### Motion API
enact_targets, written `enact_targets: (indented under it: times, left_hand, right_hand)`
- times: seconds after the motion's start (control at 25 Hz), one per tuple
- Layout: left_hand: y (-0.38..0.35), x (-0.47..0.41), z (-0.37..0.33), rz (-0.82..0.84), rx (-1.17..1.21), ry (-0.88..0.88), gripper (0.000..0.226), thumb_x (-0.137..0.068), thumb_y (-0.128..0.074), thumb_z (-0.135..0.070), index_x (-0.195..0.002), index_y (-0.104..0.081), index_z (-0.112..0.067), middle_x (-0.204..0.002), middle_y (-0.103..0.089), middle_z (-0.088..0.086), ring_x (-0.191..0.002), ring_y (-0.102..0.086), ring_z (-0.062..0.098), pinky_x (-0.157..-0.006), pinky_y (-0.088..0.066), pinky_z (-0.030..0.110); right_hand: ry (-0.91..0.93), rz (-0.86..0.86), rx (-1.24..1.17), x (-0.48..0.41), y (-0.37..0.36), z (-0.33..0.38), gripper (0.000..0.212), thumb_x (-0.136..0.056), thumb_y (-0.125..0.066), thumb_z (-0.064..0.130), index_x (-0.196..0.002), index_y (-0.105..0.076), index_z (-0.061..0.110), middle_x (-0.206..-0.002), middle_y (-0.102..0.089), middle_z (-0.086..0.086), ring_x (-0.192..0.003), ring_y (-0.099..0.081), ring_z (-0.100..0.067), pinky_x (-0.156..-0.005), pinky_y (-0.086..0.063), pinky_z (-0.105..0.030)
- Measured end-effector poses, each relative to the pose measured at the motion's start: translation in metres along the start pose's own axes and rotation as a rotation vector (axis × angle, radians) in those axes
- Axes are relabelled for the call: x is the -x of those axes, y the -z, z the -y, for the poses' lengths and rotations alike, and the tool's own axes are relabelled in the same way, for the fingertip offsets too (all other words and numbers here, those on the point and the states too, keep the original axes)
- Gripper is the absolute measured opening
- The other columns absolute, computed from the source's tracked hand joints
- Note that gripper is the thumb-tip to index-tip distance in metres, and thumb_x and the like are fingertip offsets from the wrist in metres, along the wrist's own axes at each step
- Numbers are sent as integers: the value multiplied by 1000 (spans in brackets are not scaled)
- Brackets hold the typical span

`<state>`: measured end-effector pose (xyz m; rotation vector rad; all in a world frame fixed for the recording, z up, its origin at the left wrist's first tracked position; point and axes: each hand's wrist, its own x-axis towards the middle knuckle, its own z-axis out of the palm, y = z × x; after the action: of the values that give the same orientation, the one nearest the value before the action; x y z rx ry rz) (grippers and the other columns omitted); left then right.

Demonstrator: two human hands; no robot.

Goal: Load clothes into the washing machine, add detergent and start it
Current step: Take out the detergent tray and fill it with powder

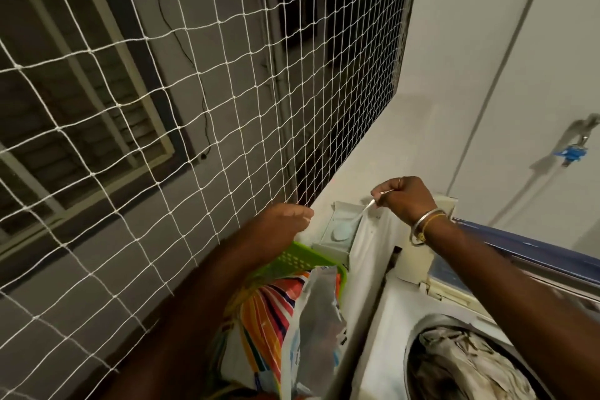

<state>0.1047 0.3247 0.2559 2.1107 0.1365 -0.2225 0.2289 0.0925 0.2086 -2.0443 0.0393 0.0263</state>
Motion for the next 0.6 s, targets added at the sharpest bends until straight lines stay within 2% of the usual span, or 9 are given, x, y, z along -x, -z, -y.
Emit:
enact_targets:
  times: [0.16,0.28,0.4,0.6]
  left_hand:
    - [-1,8,1,-14,-8,9,34,-100,-49,-15,-133,-61,-16,-131,-62,-1,-109,-55,8,-75,-38,7]
    - [-3,9,-1,-11,-56,-11,34,-101,-49,-19,-133,-61,-20,-133,-61,-5,-109,-53,4,-74,-35,6]
    - [-5,10,-2,-1,-42,-13,34,-101,-49,-20,-132,-61,-22,-134,-60,-6,-109,-53,3,-74,-35,7]
    - [-8,13,-4,-2,-9,-6,33,-101,-49,-20,-131,-62,-22,-130,-61,-7,-105,-53,2,-73,-36,7]
  right_hand:
    - [60,-33,76,-8,-5,-8,25,-81,-67,2,-69,-74,23,-76,-74,-1,-84,-69,-21,-85,-53,-31]
    - [182,-50,203,-8,-8,-5,21,-84,-68,6,-75,-74,24,-74,-72,2,-80,-67,-19,-76,-47,-25]
    - [334,-73,272,-7,-8,0,25,-84,-63,0,-77,-72,22,-76,-73,2,-76,-67,-17,-73,-49,-26]
    - [577,-168,353,-2,-3,4,40,-80,-62,-8,-74,-65,31,-70,-67,10,-68,-58,-12,-64,-41,-24]
